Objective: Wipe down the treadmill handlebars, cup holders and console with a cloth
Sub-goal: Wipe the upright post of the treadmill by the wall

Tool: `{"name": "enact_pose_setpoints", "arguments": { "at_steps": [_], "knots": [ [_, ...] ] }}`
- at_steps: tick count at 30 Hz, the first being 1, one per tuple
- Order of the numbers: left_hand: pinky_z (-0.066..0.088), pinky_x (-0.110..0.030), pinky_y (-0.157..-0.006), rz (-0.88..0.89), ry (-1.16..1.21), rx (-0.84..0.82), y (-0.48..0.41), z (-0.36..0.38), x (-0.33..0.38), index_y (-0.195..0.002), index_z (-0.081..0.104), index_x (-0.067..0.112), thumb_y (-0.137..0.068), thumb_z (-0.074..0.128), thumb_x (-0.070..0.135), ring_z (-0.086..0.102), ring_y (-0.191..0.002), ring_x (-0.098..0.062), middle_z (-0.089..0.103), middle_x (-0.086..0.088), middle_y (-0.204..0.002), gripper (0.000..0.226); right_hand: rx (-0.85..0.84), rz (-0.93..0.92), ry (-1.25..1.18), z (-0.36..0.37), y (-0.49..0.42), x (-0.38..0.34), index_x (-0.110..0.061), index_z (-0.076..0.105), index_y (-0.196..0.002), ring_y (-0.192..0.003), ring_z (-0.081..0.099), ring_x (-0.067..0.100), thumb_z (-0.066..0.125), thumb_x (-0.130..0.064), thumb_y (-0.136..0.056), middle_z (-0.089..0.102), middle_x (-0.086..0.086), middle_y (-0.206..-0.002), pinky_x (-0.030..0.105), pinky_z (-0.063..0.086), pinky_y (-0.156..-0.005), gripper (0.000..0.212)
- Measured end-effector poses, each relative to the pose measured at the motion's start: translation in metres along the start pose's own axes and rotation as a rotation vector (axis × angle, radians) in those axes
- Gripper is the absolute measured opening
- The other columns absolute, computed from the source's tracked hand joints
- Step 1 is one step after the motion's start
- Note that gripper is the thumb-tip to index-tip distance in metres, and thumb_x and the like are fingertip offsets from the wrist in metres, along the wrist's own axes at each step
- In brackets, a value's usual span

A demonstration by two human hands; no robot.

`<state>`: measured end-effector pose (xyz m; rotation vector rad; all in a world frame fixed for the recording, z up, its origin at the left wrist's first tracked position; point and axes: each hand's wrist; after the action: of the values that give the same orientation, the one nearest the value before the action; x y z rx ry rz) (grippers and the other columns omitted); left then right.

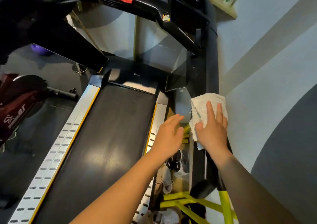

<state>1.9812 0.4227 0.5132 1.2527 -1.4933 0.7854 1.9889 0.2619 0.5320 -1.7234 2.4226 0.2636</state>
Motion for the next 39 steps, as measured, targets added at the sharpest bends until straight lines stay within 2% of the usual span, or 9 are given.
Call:
{"name": "enact_pose_setpoints", "arguments": {
  "at_steps": [7,12,16,19,26,30,33,36,39],
  "knots": [
    [0.033,-0.033,-0.115,0.018,0.040,-0.061,-0.047,-0.014,0.005,-0.141,0.051,0.018,-0.100,0.050,0.016,0.040,-0.134,-0.010,0.045,0.003,-0.147,0.041,-0.007,0.092,0.166,-0.001,-0.039,-0.025,-0.043,-0.003,-0.151,-0.144,0.010,0.037,0.049,-0.033,-0.095,-0.014,-0.001,-0.161,0.051,0.040,-0.107,0.077],
    [0.040,-0.022,-0.103,0.006,0.031,-0.017,-0.071,-0.040,-0.008,-0.131,0.059,0.020,-0.099,0.051,0.018,0.051,-0.114,-0.008,0.056,0.005,-0.131,0.033,-0.030,0.102,0.346,-0.004,-0.082,-0.038,-0.042,-0.004,-0.151,-0.140,0.015,0.045,0.048,-0.037,-0.094,-0.014,0.005,-0.160,0.055,0.041,-0.103,0.078],
    [0.033,-0.001,-0.086,-0.028,0.057,0.005,-0.092,-0.050,-0.019,-0.127,0.061,0.022,-0.099,0.051,0.017,0.052,-0.109,-0.005,0.058,0.005,-0.126,0.030,-0.080,0.031,0.502,-0.010,-0.128,-0.051,-0.045,0.015,-0.147,-0.138,0.008,0.049,0.053,-0.037,-0.092,-0.025,0.001,-0.157,0.058,0.037,-0.103,0.068],
    [0.033,0.001,-0.080,-0.037,0.071,0.040,-0.109,-0.049,-0.026,-0.127,0.062,0.018,-0.098,0.052,0.017,0.053,-0.097,-0.002,0.059,0.001,-0.125,0.030,-0.108,-0.013,0.532,-0.018,-0.165,-0.058,-0.045,0.029,-0.141,-0.138,0.004,0.049,0.055,-0.034,-0.090,-0.027,-0.004,-0.156,0.060,0.033,-0.104,0.058],
    [0.040,-0.030,-0.105,-0.066,0.081,0.061,-0.170,-0.031,-0.013,-0.130,0.059,0.018,-0.097,0.048,0.019,0.052,-0.120,-0.014,0.057,0.001,-0.131,0.034,-0.050,-0.135,0.405,-0.028,-0.235,-0.058,-0.045,0.051,-0.131,-0.142,-0.001,0.040,0.053,-0.029,-0.092,-0.011,-0.011,-0.161,0.060,0.030,-0.108,0.042],
    [0.038,-0.022,-0.103,-0.006,0.039,0.135,-0.214,-0.023,0.008,-0.128,0.061,0.018,-0.097,0.051,0.021,0.053,-0.119,-0.012,0.058,0.000,-0.131,0.033,0.044,-0.221,0.170,-0.031,-0.281,-0.051,-0.043,0.057,-0.127,-0.145,0.004,0.030,0.057,-0.026,-0.090,0.009,-0.014,-0.161,0.056,0.022,-0.114,0.041],
    [0.037,-0.020,-0.100,0.014,0.006,0.128,-0.235,-0.016,0.013,-0.128,0.060,0.014,-0.098,0.051,0.019,0.054,-0.116,-0.015,0.059,-0.003,-0.129,0.032,0.062,-0.232,0.041,-0.035,-0.308,-0.044,-0.039,0.039,-0.144,-0.147,0.007,0.028,0.055,-0.029,-0.093,0.011,-0.009,-0.162,0.050,0.018,-0.118,0.054],
    [0.035,-0.018,-0.100,-0.037,0.016,0.121,-0.238,-0.009,0.015,-0.128,0.060,0.014,-0.100,0.051,0.019,0.054,-0.118,-0.016,0.059,-0.004,-0.129,0.031,0.037,-0.119,-0.138,-0.039,-0.319,-0.044,-0.034,0.017,-0.153,-0.148,0.011,0.025,0.048,-0.037,-0.098,0.006,-0.007,-0.163,0.044,0.019,-0.119,0.063],
    [0.040,-0.024,-0.106,-0.069,0.033,0.114,-0.223,0.000,0.019,-0.127,0.061,0.014,-0.099,0.053,0.019,0.053,-0.115,-0.010,0.060,-0.001,-0.128,0.029,0.020,-0.013,-0.326,-0.042,-0.305,-0.039,-0.031,0.012,-0.154,-0.146,0.021,0.023,0.045,-0.040,-0.099,0.007,-0.007,-0.162,0.031,0.025,-0.109,0.065]
  ]
}}
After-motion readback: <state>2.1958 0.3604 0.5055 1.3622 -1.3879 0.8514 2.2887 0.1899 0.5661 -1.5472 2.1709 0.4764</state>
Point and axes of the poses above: each hand's wrist, its own y-axis away from the middle knuckle, its own z-axis out of the palm, x = y × z
